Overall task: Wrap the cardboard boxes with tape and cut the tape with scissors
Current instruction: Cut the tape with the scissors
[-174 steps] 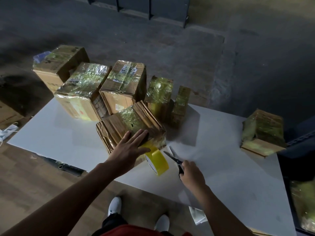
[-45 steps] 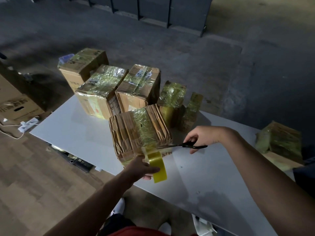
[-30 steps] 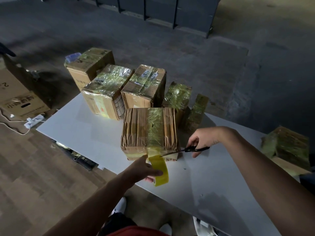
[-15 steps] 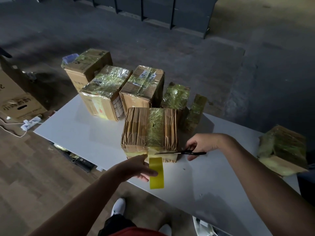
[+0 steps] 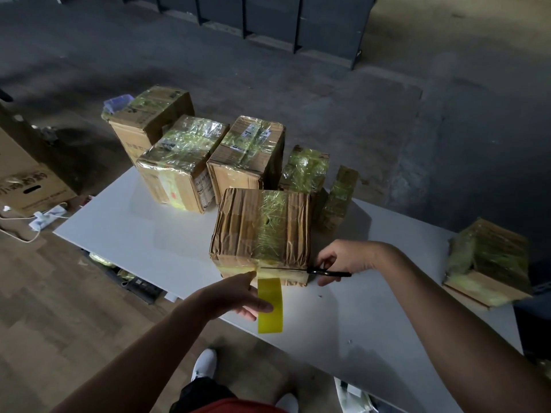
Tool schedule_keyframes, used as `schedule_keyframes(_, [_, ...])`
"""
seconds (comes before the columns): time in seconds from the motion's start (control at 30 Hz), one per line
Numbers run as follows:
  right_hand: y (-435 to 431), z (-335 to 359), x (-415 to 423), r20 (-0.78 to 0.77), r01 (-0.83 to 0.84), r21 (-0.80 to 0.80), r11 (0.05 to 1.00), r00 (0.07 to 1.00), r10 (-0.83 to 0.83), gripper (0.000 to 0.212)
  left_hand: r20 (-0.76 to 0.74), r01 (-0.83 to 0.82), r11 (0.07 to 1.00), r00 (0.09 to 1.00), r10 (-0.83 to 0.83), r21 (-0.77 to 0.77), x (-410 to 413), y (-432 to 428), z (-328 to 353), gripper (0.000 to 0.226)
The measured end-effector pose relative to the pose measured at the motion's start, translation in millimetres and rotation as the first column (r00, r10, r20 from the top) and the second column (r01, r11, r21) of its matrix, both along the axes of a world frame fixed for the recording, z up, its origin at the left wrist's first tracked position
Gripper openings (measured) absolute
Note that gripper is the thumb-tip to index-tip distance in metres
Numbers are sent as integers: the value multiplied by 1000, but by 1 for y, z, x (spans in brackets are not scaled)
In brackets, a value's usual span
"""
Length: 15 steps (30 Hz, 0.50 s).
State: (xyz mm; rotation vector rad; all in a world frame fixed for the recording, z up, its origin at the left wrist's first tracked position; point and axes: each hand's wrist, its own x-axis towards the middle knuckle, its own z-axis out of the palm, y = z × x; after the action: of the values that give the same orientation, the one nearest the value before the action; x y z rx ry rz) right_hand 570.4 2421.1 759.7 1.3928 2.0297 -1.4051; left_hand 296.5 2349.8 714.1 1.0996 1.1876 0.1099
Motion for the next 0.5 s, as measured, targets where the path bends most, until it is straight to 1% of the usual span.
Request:
schedule_keyframes(0.1, [-2,4,-4,-15,9,-2,1000,1000,-9,24,-18,20,1000,1000,-20,7,1,1,2,64])
schedule_keyframes(0.27, [-7,10,-9,-10,-17,-5,1000,1000,17,21,-90,18,998,996,-13,56,5,2,5,75])
schedule_keyframes(0.5, [-7,12,0,28,31,69,997,999,-33,26,-15,6,1000,1000,-6,28,-10,6,7,89])
